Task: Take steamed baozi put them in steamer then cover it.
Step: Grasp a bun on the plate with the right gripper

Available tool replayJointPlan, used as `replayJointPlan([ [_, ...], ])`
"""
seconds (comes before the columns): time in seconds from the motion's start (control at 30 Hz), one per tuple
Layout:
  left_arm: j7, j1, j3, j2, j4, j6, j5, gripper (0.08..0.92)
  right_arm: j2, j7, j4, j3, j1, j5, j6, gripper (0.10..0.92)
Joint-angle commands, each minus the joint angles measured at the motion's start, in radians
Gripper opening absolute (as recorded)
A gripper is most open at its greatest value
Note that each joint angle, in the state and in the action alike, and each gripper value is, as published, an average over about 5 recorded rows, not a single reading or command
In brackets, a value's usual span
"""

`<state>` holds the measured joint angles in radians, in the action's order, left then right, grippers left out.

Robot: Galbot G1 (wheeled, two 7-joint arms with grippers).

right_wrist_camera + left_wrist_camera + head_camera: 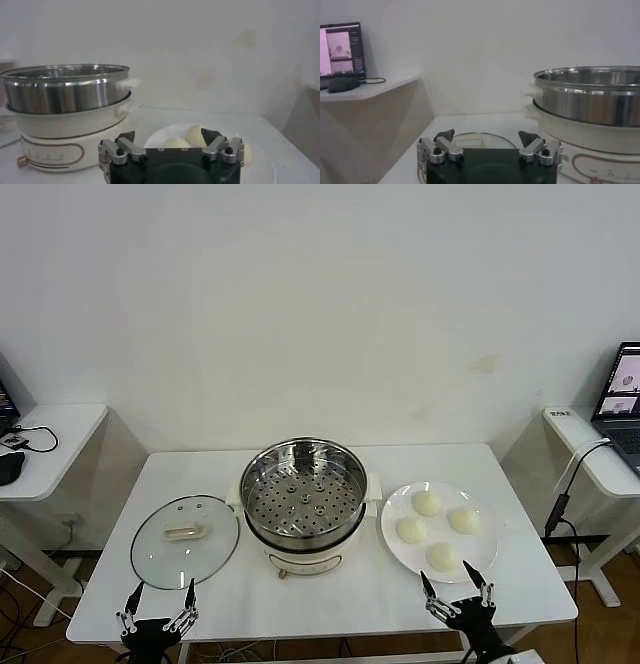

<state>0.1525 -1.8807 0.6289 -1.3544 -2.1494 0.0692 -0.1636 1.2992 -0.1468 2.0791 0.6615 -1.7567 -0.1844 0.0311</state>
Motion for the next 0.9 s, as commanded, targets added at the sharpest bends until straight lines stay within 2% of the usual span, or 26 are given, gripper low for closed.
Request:
replayJointPlan([
  [0.03,0.002,-0.010,0.000,0.001,-0.014,-0.049,0.019,0.823,0.004,-0.003,0.004,-0.005,-0.008,0.014,0.007,0.823],
  [0.23,-0.016,0.013,0.023,0.005,-0.044,-0.125,0.085,0.823,-0.062,0.057,0.009,0.059,0.060,0.190,-0.068,0.823],
  [0.47,-0.088,0.033,0.066,0.008,-0.053,-0.182,0.157,0.823,-0.261,0.035,-0.059,0.095,0.234,0.317,-0.211,0.823],
  [0.63,-0.089,0.031,0.085,0.005,-0.054,-0.181,0.174,0.823,-0.428,-0.092,-0.183,0.055,0.400,0.419,-0.251,0.823],
  [0.9,-0.081,0.026,0.105,-0.006,-0.055,-0.180,0.193,0.823,-0.700,-0.394,-0.383,-0.154,0.726,0.521,-0.226,0.823],
])
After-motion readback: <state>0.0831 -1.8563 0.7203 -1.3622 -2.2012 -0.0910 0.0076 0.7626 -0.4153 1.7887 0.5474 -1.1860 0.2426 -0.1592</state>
